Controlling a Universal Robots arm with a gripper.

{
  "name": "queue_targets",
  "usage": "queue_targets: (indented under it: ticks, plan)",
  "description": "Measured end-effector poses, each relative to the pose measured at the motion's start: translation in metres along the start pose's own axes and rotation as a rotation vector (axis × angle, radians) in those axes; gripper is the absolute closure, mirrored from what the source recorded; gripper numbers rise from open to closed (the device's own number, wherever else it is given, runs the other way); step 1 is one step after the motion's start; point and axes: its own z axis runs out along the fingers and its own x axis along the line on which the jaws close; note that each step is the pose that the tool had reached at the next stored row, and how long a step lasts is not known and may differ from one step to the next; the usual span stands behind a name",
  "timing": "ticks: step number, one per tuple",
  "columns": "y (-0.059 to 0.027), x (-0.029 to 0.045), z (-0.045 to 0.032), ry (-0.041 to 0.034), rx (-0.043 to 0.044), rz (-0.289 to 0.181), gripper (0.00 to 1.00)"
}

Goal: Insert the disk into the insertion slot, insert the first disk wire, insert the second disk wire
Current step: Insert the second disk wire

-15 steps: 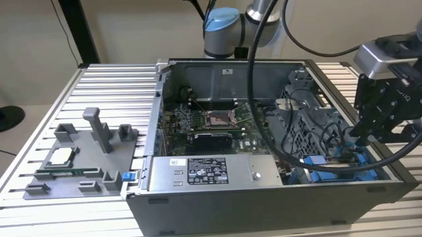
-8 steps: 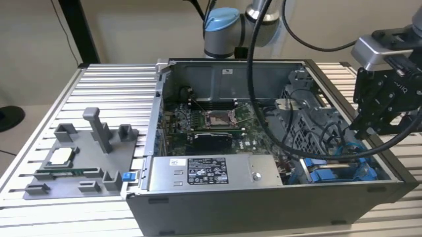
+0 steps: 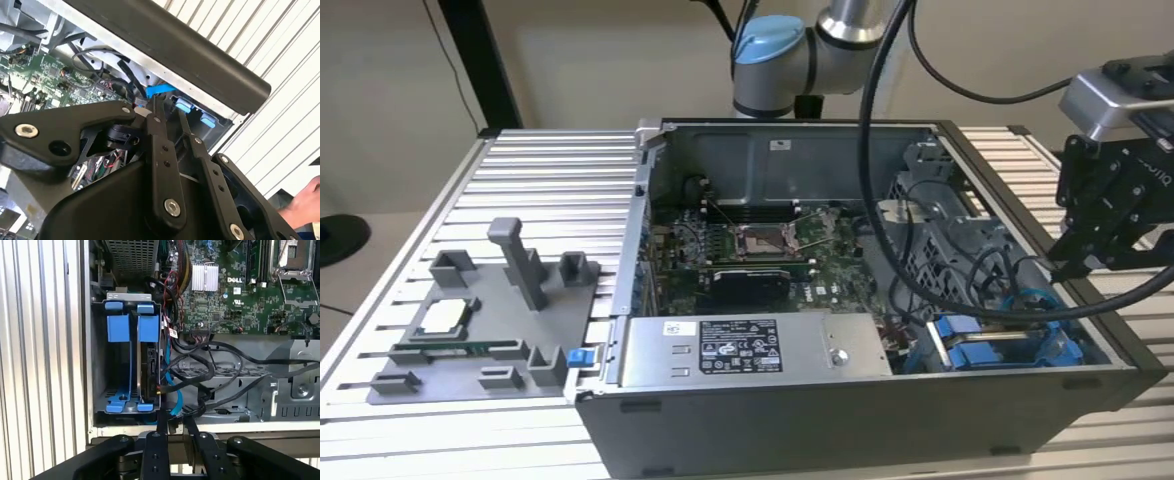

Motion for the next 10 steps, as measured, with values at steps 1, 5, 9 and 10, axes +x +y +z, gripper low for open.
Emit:
queue_targets:
  ticks: [1,5,9,10]
  plan:
    - [-0.0011,0.0,0.0001,-0.0001,0.0,-0.001,0.0]
    - [-0.0028,0.0003,0.0002,-0.0003,-0.0005,-0.006,1.0]
    - [-0.0036,0.0026,0.0001,-0.0005,-0.0014,-0.016,1.0]
    - [-0.0036,0.0028,0.0001,-0.0006,-0.0017,-0.019,1.0]
